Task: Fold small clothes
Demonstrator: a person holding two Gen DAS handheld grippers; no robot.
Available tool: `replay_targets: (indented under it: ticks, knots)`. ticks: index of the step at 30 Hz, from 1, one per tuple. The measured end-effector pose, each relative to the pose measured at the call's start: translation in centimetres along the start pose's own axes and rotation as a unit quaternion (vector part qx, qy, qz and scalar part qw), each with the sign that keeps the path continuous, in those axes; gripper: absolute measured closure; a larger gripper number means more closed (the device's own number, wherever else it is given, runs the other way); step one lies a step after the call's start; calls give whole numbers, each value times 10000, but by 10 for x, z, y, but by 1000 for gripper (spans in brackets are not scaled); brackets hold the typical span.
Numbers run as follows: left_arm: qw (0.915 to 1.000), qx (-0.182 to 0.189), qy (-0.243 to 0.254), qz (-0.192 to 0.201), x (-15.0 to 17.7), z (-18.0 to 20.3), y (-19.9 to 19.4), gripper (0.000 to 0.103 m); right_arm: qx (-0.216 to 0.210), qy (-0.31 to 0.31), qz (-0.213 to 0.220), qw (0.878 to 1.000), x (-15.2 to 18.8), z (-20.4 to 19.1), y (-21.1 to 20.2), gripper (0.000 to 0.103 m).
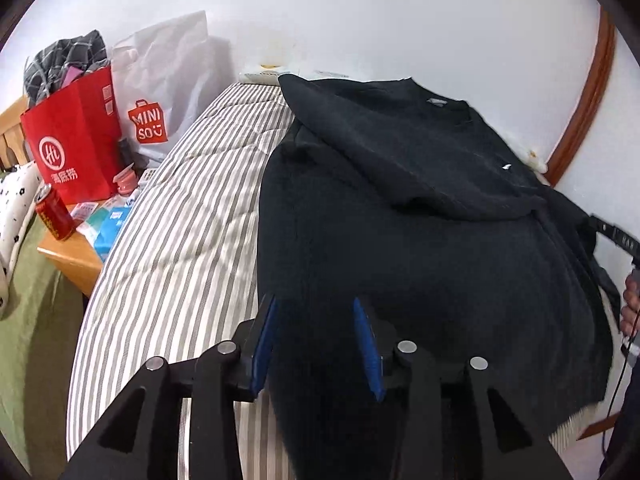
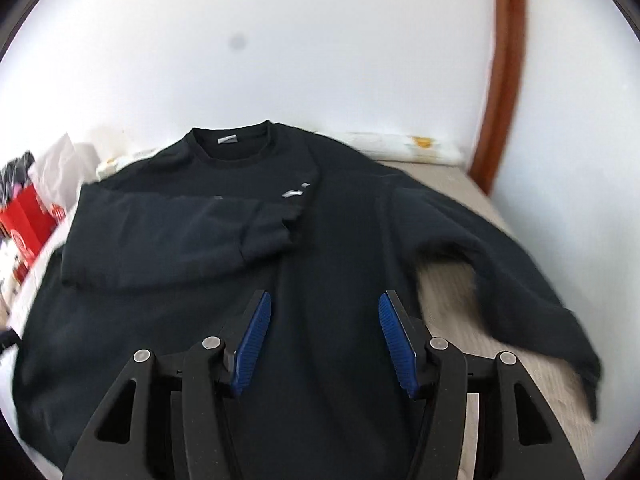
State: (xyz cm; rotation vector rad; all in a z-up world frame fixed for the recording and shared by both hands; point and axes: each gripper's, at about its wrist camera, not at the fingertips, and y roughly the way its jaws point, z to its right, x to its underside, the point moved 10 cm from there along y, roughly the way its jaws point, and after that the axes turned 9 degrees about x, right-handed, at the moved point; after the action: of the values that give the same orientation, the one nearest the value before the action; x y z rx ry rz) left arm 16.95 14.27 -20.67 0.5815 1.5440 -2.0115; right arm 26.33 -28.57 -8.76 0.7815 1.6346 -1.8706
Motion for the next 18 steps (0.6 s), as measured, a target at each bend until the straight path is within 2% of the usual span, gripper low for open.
replay_targets:
  ticks: [2,5,9,11,12,13,14,15,17,18]
  knots:
    - [10000,-86,27,2,-6,-1,8,57,-102,-18,-80,9999,-10,-12,20,47]
    - [9999,-108,-31,-51,-12,-3,23,55,-314,-43,-272,9991,-23,-27,52,47]
    - [9997,-146,-82,-161,-13,-7,45,55,-279,-151,-565,9979,-30,-44,103,47]
    - [9998,-179,-47,-96,-15,-6,47,52,-291,-55,-734,9969,-29,-48,125,49]
    - [9998,-166,-14,-95,-15,-4,48,50,-354,8,-807,9961,-28,-49,133,56]
    - [9998,-167,1,-100,-16,-3,49,49,-504,103,-937,9943,-26,-52,145,71]
    - [9998,-182,36,-91,-16,-2,50,48,-551,170,-978,9935,-26,-53,151,81]
    - [9997,-206,80,-91,-16,-1,51,48,-518,254,-916,9941,-28,-51,153,96]
    - [9994,-277,197,-69,-16,0,52,47,-660,323,-596,9955,-39,-46,144,97]
    - [9992,-309,258,-61,-15,1,52,47,-680,386,-441,9960,-44,-43,139,101]
